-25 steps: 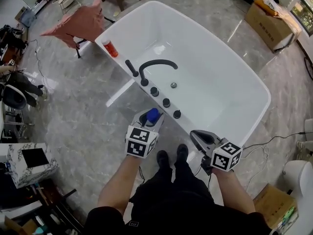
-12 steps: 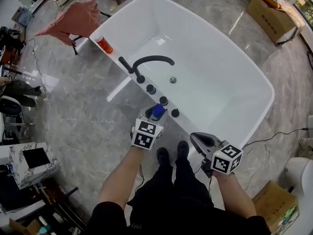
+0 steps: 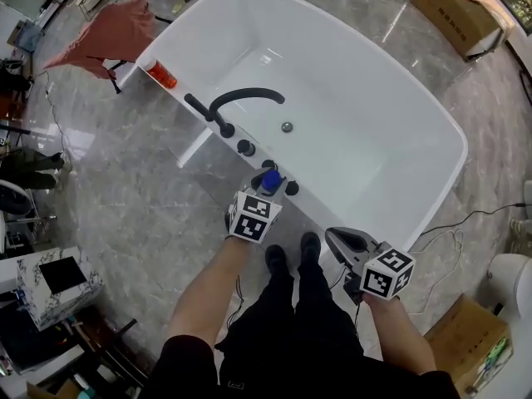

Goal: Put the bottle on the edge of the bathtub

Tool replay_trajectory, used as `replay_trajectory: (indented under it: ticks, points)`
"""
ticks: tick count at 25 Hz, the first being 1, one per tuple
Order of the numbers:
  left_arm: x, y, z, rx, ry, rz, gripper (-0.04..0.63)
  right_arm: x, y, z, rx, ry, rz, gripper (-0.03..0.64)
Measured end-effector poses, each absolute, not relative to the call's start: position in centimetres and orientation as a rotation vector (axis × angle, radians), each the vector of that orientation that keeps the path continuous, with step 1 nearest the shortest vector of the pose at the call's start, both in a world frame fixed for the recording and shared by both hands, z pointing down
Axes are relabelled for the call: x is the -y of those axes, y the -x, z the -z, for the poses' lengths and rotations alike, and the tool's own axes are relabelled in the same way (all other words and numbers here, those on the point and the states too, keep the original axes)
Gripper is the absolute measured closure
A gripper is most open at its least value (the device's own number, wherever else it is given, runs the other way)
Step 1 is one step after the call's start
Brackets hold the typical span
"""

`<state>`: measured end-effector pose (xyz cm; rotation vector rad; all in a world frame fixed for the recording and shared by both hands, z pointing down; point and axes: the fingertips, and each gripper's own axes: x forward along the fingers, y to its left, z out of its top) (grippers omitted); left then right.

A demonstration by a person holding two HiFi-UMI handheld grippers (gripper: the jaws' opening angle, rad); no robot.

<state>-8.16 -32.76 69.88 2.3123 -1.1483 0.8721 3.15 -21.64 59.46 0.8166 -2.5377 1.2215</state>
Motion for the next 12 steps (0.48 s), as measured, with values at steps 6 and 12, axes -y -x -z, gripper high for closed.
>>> replay_trajectory:
  ticks: [6, 12]
  points:
    - [33.9, 7.5, -72.2, 1.122, -2.317, -0.910, 0.437, 21.6, -4.0, -60.7, 2.517, -0.848, -1.251, 0.606]
    - [34.9, 7.5, -74.5, 1.123, -2.296, -0.902, 0.436, 21.4, -4.9, -62.1, 2.490, -0.879, -1.275, 0.606]
